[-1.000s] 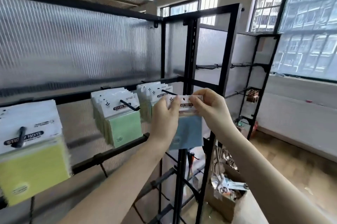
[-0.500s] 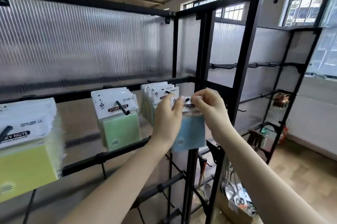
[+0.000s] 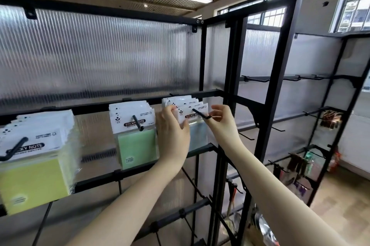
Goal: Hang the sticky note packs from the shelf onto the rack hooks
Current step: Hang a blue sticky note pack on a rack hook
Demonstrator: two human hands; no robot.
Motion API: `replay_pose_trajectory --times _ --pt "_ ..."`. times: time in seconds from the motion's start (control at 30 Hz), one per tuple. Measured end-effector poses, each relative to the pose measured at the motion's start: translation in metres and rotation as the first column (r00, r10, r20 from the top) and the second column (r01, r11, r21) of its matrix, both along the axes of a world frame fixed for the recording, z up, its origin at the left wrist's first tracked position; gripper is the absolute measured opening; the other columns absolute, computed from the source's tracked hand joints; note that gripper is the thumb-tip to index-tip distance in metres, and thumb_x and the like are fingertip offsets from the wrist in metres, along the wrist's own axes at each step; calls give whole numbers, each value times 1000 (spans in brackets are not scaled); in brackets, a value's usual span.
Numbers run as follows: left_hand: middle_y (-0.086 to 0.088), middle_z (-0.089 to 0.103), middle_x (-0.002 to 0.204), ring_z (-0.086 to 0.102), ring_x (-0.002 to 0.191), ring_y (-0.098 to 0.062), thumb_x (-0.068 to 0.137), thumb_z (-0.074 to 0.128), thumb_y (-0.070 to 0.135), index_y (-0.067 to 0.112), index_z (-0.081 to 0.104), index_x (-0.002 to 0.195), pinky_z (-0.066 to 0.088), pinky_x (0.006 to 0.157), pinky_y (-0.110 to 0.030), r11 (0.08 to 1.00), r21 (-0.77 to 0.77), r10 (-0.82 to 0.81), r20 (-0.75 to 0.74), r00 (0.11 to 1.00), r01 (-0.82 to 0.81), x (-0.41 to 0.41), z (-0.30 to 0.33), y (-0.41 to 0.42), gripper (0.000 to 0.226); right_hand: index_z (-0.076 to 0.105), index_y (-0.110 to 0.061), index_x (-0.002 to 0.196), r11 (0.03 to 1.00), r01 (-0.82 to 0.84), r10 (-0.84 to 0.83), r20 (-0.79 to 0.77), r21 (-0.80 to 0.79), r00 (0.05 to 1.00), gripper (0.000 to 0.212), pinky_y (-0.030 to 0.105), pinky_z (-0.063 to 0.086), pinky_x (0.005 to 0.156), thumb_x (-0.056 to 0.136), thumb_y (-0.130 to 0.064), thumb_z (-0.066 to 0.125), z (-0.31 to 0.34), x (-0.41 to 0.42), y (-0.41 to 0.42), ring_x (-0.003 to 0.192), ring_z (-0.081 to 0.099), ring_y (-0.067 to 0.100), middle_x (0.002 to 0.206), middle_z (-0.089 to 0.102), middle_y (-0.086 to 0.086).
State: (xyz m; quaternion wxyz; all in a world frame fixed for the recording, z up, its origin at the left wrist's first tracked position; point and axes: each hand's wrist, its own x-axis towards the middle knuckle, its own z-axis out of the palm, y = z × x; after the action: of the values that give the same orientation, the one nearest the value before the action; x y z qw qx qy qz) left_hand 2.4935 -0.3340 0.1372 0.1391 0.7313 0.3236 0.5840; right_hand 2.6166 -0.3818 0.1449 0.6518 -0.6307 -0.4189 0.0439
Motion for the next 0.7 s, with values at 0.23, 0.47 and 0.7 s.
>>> replay_pose_trajectory --times 0.23,0.47,0.7 --pt "-14 43 136 40 128 -26 89 61 17 1 37 135 25 95 -21 992 -122 24 28 999 -20 11 -3 8 54 50 -9 117 991 38 -39 -2 -125 999 36 2 37 52 91 -31 64 -11 5 18 76 50 -2 89 53 -8" --pt "-18 49 126 48 118 -32 95 50 38 -2 42 125 39 93 -38 910 -412 -56 -1 998 51 5 -33 5 51 53 -12 107 974 63 -65 0 -218 998 32 9 38 59 95 -42 53 -36 -2 5 79 54 3 88 57 -10" --pt "-21 55 117 55 105 -36 100 38 36 -2 46 120 45 84 -38 772 -628 -287 -205 936 99 -21 -68 -13 44 48 -13 78 828 146 -72 155 -541 985 27 28 32 54 99 -30 46 -78 -19 -32 59 46 13 64 48 -5"
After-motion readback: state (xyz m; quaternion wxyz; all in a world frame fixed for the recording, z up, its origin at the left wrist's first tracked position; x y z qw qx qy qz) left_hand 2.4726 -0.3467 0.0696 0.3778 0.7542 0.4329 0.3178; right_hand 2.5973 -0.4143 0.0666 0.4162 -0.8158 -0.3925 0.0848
